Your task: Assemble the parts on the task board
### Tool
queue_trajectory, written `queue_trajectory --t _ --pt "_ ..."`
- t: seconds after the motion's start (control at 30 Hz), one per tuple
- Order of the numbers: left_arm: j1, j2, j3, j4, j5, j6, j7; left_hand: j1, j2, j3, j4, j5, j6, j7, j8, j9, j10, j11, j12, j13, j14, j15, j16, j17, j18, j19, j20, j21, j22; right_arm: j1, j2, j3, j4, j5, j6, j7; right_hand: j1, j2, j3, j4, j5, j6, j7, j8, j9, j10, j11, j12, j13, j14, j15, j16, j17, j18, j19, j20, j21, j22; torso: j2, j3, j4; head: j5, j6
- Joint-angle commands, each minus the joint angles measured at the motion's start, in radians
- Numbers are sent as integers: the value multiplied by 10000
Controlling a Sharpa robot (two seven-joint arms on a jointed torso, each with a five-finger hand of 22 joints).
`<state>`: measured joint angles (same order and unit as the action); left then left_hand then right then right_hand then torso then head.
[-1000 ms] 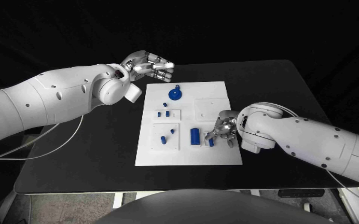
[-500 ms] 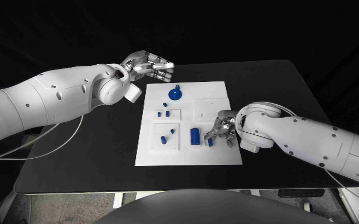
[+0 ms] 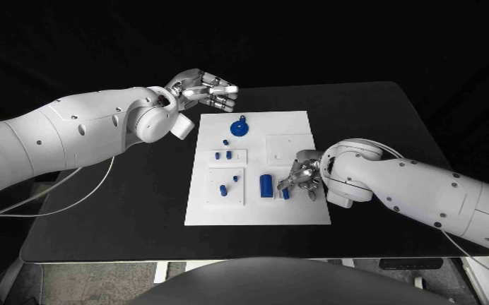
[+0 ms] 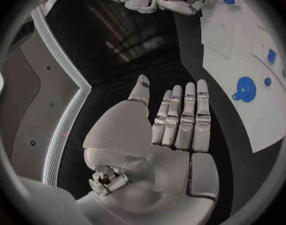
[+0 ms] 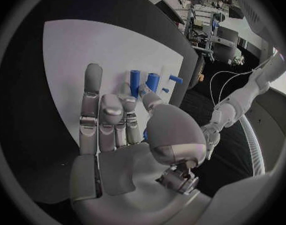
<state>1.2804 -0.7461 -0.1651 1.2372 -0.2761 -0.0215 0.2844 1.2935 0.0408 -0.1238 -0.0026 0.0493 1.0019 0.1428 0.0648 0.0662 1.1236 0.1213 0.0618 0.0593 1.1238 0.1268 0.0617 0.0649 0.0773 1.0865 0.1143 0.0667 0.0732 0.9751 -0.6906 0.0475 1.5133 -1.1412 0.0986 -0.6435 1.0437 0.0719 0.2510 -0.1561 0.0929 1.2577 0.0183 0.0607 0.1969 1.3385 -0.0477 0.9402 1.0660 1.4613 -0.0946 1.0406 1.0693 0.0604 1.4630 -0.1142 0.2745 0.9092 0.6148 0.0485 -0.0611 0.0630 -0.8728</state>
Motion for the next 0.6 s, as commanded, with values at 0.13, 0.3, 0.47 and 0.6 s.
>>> queue_trajectory --t 0.13,0.3,0.47,0.6 --pt "1 12 4 14 51 57 118 -34 97 -40 16 -15 22 44 -1 0 39 35 -6 0 34 31 11 13 10 16 8 51 -5 23 81 2 -119 -242 112 -20 -166 16 -60 120 -130 65 -3 32 -20 -17 -73 -23 17 -18 -69 64 21 -165 16 -76 10 -17 0 -2 -1 5 2" --pt "1 18 4 14 51 61 115 -6 103 -29 15 -15 25 45 -2 0 48 35 -7 -1 45 28 13 15 12 20 8 53 -4 28 150 1 -189 -331 143 -19 -239 -42 -288 280 -198 81 1 32 -25 -16 -67 -26 22 -17 -65 60 22 -164 13 -72 14 -21 4 6 -6 14 2" --pt "1 18 4 10 51 68 109 -6 103 -29 15 -15 25 45 -2 0 48 35 -7 -1 45 28 13 15 12 20 8 53 -4 29 181 0 -224 -361 112 -3 -380 -96 -835 542 -384 88 17 32 -30 -23 -55 -36 22 -21 -64 36 8 -158 11 -71 14 -30 -5 8 -8 23 2" --pt "1 14 4 11 51 74 105 -6 103 -29 15 -15 25 45 -2 0 48 35 -7 -1 45 28 13 15 12 20 8 53 -4 29 187 0 -231 -368 52 25 -518 -175 -1203 740 -416 90 37 34 -38 -36 -46 -57 16 -29 -68 9 -6 -163 9 -77 2 -45 -1 7 -5 20 2"
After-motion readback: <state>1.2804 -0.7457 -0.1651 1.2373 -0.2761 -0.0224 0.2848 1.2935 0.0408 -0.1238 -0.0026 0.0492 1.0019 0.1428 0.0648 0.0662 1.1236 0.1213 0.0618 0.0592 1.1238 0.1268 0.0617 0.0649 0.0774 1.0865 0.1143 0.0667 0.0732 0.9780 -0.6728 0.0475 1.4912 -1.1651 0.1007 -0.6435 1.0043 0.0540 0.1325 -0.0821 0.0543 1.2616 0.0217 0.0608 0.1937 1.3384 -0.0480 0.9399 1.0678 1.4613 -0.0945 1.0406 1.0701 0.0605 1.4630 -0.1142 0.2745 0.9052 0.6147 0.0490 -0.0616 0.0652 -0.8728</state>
